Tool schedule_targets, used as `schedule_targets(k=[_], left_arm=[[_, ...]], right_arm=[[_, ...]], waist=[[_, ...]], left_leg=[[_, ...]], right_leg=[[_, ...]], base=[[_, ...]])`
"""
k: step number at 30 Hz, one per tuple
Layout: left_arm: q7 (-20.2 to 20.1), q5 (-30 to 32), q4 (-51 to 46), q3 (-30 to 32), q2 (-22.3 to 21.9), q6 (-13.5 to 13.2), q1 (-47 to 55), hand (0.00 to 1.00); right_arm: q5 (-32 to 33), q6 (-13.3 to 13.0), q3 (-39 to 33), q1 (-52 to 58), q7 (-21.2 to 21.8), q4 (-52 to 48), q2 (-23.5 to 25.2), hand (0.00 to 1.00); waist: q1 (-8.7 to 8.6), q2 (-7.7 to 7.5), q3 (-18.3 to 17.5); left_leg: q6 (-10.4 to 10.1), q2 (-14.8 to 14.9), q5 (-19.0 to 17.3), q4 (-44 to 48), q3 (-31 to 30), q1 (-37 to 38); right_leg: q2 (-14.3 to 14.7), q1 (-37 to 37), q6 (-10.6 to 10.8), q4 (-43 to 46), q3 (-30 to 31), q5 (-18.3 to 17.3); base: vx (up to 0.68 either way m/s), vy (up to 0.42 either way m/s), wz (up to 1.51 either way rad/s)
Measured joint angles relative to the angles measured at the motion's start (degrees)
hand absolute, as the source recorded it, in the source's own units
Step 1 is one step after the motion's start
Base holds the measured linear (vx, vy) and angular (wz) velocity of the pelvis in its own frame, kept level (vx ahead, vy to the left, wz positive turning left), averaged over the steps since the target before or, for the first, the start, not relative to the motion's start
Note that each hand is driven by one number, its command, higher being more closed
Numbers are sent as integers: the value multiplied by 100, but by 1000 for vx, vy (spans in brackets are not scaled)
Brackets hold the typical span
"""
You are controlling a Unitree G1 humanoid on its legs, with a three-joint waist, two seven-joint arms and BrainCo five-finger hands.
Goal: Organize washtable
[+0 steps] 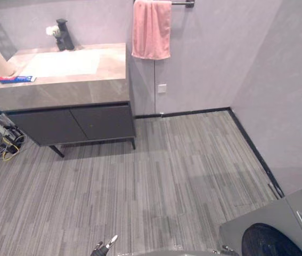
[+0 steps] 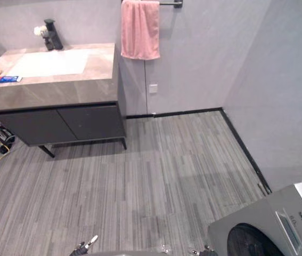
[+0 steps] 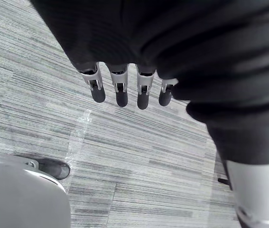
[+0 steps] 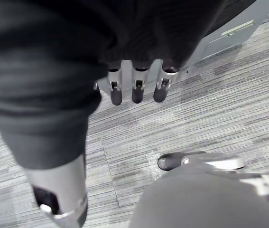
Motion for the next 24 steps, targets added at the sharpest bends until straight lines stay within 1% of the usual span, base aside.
schedule_targets(k=[3, 24], left_arm=[[-76, 0, 1, 0, 5, 0, 1, 0], [-83, -31, 4, 2, 11, 0, -1, 0]], right_arm=[[-1, 0, -1, 1, 1, 0, -1, 0], [0, -4, -30, -1, 3, -5, 17, 0]], waist=[[3, 0, 0], [5, -18, 24]], left_leg=[[0, 7, 0, 0, 9, 0], [-2, 15, -2, 0, 58, 78]], right_leg=[[7, 2, -15, -10, 8, 10], [11, 83, -35, -38, 39, 23]], base=[[-21, -15, -1], [-25, -9, 0]])
